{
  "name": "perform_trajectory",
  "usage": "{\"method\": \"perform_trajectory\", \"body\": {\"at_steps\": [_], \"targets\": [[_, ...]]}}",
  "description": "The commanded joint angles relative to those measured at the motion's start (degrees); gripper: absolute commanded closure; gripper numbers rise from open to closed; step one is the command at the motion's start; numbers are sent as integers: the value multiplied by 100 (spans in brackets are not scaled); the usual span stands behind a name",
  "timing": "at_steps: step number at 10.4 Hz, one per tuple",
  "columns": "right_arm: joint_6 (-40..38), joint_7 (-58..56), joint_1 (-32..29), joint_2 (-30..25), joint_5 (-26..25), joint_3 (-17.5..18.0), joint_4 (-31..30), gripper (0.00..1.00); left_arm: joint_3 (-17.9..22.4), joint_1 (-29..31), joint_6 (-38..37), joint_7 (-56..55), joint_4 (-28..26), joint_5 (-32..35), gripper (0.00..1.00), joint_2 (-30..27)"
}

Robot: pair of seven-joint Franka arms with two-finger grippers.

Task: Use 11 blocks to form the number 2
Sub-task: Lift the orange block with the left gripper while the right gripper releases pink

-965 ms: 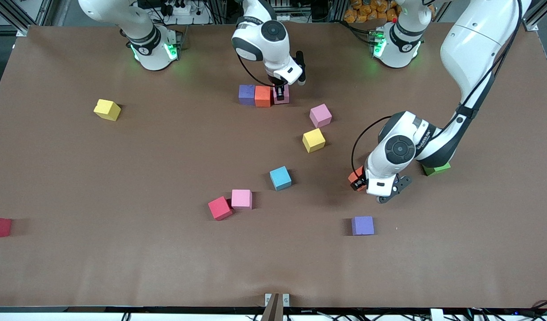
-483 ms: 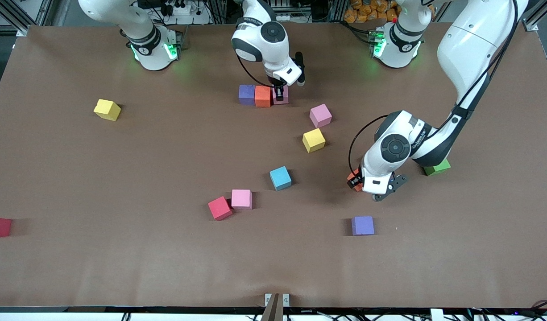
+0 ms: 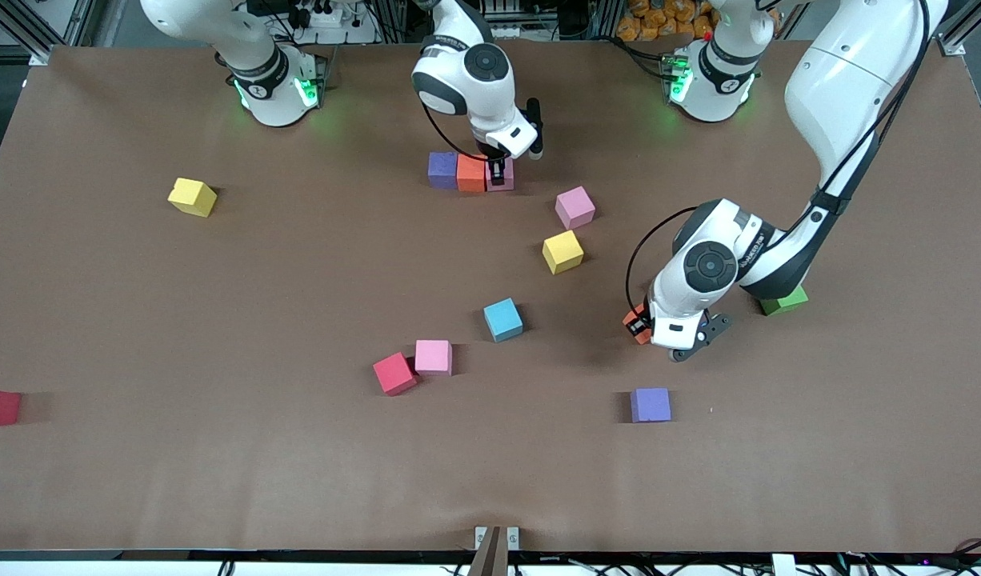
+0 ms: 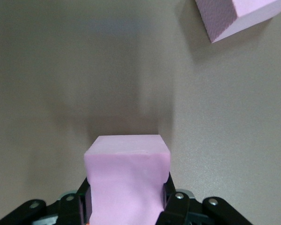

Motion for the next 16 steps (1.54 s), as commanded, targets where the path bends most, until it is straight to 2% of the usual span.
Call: {"method": "perform_trajectory", "body": {"at_steps": [1, 8, 12, 13, 14, 16], "targets": [[56, 119, -34, -3, -105, 21, -44, 100, 23, 37, 70, 21, -39, 121, 100, 2], [56, 119, -34, 5, -105, 21, -88, 100, -206, 2, -325, 47, -21, 121, 100, -402], [48, 128, -34, 41, -96, 21, -71, 100, -390, 63, -527, 607, -21, 121, 100, -517], [39, 128, -34, 41, -105, 21, -71, 45, -390, 63, -571, 888, -21, 121, 100, -543], [13, 120, -34, 41, -105, 21, -45, 0, -425, 63, -659, 960, -21, 121, 100, -552], [4, 128, -42, 41, -96, 21, -27, 0, -513, 63, -669, 1057, -12, 112, 100, -552]]}}
